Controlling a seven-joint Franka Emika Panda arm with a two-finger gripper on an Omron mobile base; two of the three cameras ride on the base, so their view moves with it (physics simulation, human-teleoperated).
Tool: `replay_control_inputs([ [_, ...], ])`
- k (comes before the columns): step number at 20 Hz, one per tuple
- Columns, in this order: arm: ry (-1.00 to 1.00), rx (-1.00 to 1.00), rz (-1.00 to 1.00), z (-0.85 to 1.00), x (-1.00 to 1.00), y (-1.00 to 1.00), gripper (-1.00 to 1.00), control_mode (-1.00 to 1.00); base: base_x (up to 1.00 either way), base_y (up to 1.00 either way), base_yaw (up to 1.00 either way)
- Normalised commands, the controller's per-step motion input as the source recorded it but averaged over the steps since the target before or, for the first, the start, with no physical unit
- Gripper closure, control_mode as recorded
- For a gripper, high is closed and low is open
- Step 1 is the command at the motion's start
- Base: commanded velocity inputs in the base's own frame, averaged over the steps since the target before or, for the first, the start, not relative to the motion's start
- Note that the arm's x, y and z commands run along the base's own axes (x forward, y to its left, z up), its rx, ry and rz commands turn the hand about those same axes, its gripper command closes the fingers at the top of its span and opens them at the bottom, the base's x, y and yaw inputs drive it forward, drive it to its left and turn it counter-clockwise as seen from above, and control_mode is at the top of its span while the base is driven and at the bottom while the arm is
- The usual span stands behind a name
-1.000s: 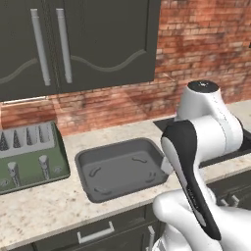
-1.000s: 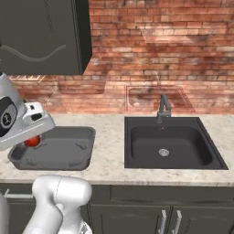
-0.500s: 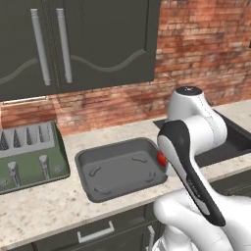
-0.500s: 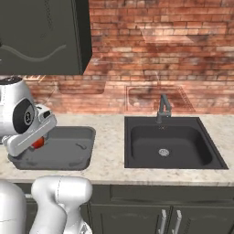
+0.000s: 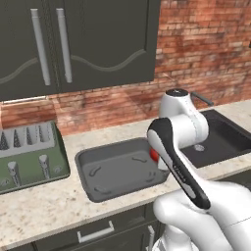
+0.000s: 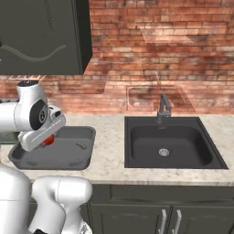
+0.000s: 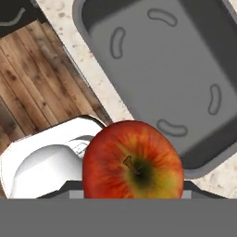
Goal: Pick the peach and apple from the fridge and place them inside the tupperware on the counter.
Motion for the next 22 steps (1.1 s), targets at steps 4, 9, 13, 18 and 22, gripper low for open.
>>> replay_control_inputs([
  [4, 0.18, 0.00, -0.03, -0.29, 0.60, 0.03, 1.00, -1.00, 0.00, 0.00, 0.00],
  [9, 0.11, 0.00, 0.00, -0.36, 0.50, 0.06, 1.00, -1.00, 0.00, 0.00, 0.00],
  [13, 0.00, 0.00, -0.01, -0.42, 0.23, 0.12, 1.00, -1.00, 0.00, 0.00, 0.00],
  [18, 0.00, 0.00, -0.08, -0.44, 0.09, 0.11, 1.00, -1.00, 0.00, 0.00, 0.00],
  [22, 0.00, 0.00, -0.21, -0.38, 0.02, 0.13, 1.00, -1.00, 0.00, 0.00, 0.00],
])
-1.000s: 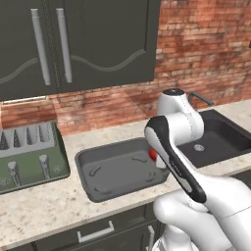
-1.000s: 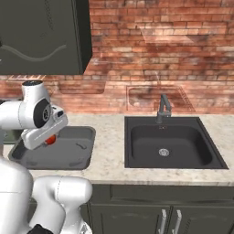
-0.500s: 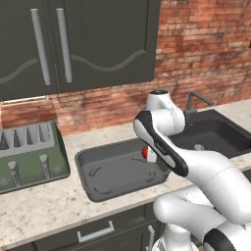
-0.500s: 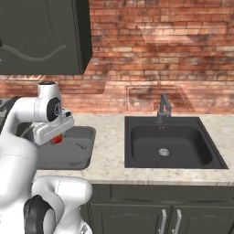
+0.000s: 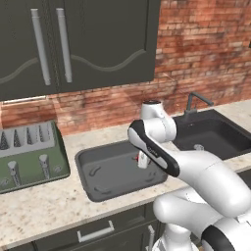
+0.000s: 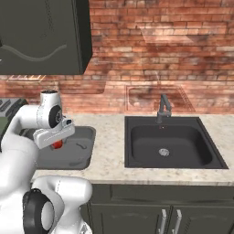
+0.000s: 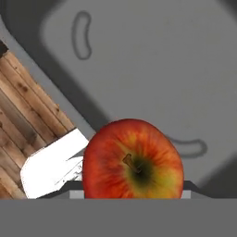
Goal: Pick the peach and apple from the fridge and place them inside the tupperware on the counter.
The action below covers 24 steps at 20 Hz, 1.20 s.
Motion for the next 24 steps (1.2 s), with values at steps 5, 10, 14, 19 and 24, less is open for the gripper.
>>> replay_control_inputs([
  [5, 0.00, 0.00, -0.36, -0.26, 0.14, 0.20, 1.00, -1.00, 0.00, 0.00, 0.00],
  [10, 0.00, 0.00, -0.46, -0.17, 0.23, 0.18, 1.00, -1.00, 0.00, 0.00, 0.00],
  [14, 0.00, 0.00, -0.46, -0.19, 0.22, 0.14, 1.00, -1.00, 0.00, 0.00, 0.00],
  [19, 0.00, 0.00, -0.44, -0.23, 0.18, 0.13, 1.00, -1.00, 0.00, 0.00, 0.00],
  [24, 0.00, -0.02, -0.39, -0.23, 0.11, 0.10, 1.00, -1.00, 0.00, 0.00, 0.00],
])
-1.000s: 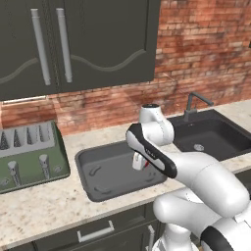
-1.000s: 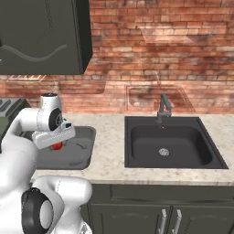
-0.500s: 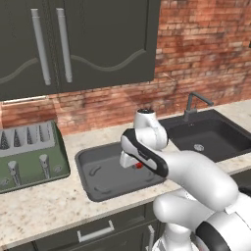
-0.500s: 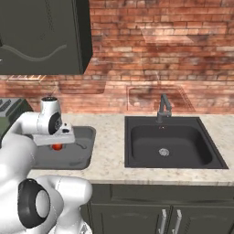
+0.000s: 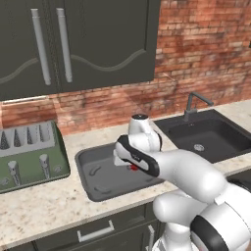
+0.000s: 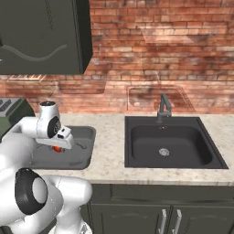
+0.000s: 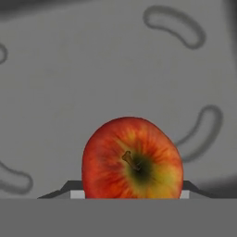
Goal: Pick the peach and apple from the fridge and place them inside the tupperware on the counter.
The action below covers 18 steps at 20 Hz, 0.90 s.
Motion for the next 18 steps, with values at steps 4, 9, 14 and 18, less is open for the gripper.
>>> replay_control_inputs([
  [4, 0.00, -0.06, -0.29, -0.27, 0.00, 0.05, 1.00, -1.00, 0.00, 0.00, 0.00],
  [9, 0.00, -0.05, -0.20, -0.23, 0.00, 0.00, 1.00, -1.00, 0.00, 0.00, 0.00],
  [14, 0.01, -0.09, 0.00, -0.20, 0.10, 0.00, 1.00, -1.00, 0.00, 0.00, 0.00],
  [18, 0.08, -0.15, 0.00, -0.22, 0.16, 0.00, 1.00, -1.00, 0.00, 0.00, 0.00],
])
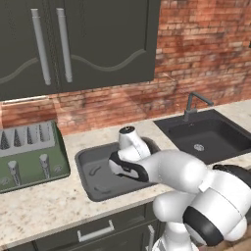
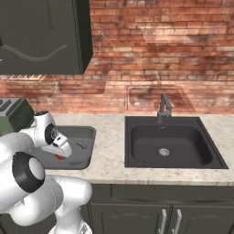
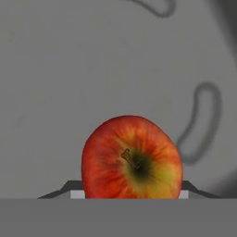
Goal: Pick the peach and apple from the fridge and place them inside the tupperware on the counter.
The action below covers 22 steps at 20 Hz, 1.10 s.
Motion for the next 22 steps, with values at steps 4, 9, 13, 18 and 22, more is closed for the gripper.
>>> replay_control_inputs([
  [4, 0.09, -0.17, 0.06, -0.23, 0.18, 0.00, 1.00, -1.00, 0.00, 0.00, 0.00],
  [9, 0.12, -0.12, 0.18, -0.18, 0.23, 0.00, 1.00, -1.00, 0.00, 0.00, 0.00],
  [13, 0.08, -0.05, 0.18, -0.20, 0.15, 0.00, 1.00, -1.00, 0.00, 0.00, 0.00],
  [18, -0.01, -0.01, 0.13, -0.38, 0.00, 0.00, -1.00, -1.00, 0.00, 0.00, 0.00],
  [22, -0.13, 0.09, 0.01, -0.14, 0.00, -0.04, -1.00, -1.00, 0.00, 0.00, 0.00],
])
